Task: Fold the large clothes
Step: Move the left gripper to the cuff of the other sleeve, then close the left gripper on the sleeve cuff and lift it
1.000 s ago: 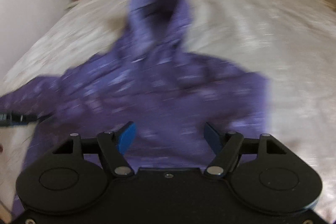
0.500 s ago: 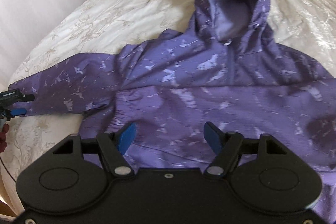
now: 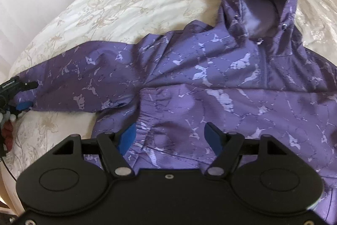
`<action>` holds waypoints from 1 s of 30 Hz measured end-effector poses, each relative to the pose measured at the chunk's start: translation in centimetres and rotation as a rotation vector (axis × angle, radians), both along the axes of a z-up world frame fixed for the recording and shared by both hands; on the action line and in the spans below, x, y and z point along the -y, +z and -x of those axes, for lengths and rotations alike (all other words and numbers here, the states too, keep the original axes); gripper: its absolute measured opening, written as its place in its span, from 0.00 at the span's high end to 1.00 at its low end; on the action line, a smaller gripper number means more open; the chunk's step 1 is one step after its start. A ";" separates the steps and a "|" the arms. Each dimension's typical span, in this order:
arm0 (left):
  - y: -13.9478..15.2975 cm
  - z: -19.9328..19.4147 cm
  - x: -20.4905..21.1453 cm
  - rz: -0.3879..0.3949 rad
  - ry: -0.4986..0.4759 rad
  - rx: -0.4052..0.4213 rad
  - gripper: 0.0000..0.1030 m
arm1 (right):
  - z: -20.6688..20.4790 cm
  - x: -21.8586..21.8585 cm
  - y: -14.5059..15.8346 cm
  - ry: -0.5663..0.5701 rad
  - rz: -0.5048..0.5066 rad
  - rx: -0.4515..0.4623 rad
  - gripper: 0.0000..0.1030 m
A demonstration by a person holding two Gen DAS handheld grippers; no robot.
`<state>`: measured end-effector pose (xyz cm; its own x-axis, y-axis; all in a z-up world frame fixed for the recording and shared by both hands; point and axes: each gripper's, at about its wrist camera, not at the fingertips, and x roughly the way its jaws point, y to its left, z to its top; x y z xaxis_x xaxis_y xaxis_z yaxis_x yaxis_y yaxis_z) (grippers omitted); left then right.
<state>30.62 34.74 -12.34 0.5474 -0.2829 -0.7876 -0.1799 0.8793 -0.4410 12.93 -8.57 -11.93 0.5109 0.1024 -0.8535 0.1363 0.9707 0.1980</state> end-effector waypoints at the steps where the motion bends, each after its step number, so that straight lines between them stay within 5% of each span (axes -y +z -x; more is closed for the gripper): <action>1: 0.3 0.2 -0.5 -0.004 0.016 -0.014 0.52 | 0.0 -0.1 -0.1 0.002 0.002 -0.004 0.28; 2: 0.6 0.8 -1.1 0.012 0.037 -0.025 0.63 | -0.1 -0.3 -0.1 0.004 0.005 -0.007 0.28; 5: 1.0 3.2 -2.3 0.063 0.081 -0.037 0.64 | 0.0 -0.3 0.0 -0.002 -0.004 -0.012 0.28; 9: 1.1 5.4 -2.7 -0.001 0.098 -0.006 0.62 | 0.3 -0.4 0.0 -0.002 -0.010 -0.021 0.28; 14: 0.0 2.0 -2.9 -0.028 0.096 0.022 0.61 | 0.5 -0.5 -0.4 0.001 -0.004 -0.046 0.28; 17: -0.2 0.1 -3.8 0.041 0.132 0.046 0.62 | 0.4 -0.4 -0.2 -0.003 0.000 -0.045 0.28; 19: -0.2 -0.6 -4.4 0.125 0.160 0.072 0.73 | 0.1 -0.2 -0.1 -0.012 -0.001 -0.035 0.28; 20: 0.1 -0.6 -4.6 0.150 0.166 0.098 0.94 | -0.3 -0.1 0.0 -0.020 -0.003 -0.029 0.28; 22: 1.1 -0.5 -4.2 0.145 0.144 0.145 0.94 | -1.0 0.2 -0.3 -0.035 -0.009 -0.022 0.29; 25: 3.6 0.3 -2.8 0.113 0.076 0.228 0.94 | -2.7 0.4 -1.6 -0.057 -0.032 -0.045 0.47; 30: 9.1 2.6 -0.1 0.068 -0.037 0.350 0.94 | -5.5 -0.1 -5.3 -0.066 -0.011 -0.103 0.48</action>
